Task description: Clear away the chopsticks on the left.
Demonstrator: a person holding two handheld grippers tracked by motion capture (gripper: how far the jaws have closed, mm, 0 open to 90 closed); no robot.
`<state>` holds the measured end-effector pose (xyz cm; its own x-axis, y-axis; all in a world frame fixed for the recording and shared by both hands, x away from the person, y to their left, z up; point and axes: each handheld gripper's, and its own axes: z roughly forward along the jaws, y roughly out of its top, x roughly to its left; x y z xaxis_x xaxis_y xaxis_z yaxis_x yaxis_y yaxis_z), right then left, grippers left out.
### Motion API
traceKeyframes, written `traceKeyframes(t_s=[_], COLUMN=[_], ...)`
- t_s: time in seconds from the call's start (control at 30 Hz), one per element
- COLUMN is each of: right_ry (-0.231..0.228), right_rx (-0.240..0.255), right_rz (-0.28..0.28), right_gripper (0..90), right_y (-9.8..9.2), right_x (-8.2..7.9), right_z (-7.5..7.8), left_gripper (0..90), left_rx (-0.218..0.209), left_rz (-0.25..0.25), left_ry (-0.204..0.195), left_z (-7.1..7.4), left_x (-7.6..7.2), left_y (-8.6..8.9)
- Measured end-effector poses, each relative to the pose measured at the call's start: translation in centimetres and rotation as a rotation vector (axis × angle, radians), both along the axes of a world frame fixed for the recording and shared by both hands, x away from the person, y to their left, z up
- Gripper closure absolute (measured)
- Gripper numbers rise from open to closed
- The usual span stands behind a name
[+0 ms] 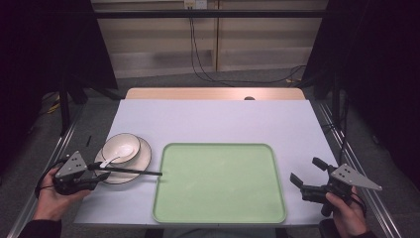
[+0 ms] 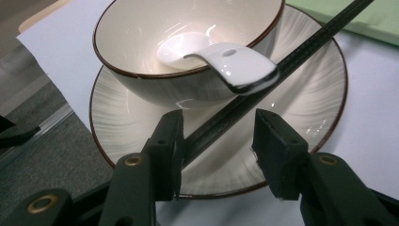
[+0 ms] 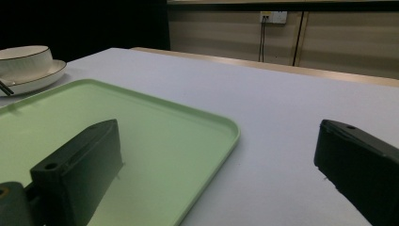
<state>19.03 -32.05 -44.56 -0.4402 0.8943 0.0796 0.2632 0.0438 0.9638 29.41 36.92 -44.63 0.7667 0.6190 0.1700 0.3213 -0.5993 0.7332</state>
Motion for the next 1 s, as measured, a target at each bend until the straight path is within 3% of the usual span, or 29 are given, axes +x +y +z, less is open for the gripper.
traceKeyframes(t_s=[0.3, 0.57, 0.77, 1.0], right_ry=[0.001, 0.001, 0.001, 0.002], right_rx=[0.002, 0.003, 0.006, 0.004], right_rz=[-0.002, -0.002, -0.008, -0.005], right_gripper=[0.7, 0.7, 0.6, 0.6], right_y=[-0.03, 0.03, 0.07, 0.01], right_x=[-0.03, 0.01, 0.05, 0.05], right_z=[0.01, 0.01, 0.00, -0.01], left_gripper=[56.1, 59.9, 62.4, 65.5], left_rx=[-0.008, 0.024, 0.016, 0.059], left_rz=[-0.022, -0.039, -0.054, -0.088], left_ry=[-0.009, -0.020, -0.004, 0.011], left_z=[-0.18, 0.06, -0.04, 0.23], left_x=[0.28, -0.04, -0.08, -0.05], left_y=[-0.14, -0.06, -0.15, -0.60])
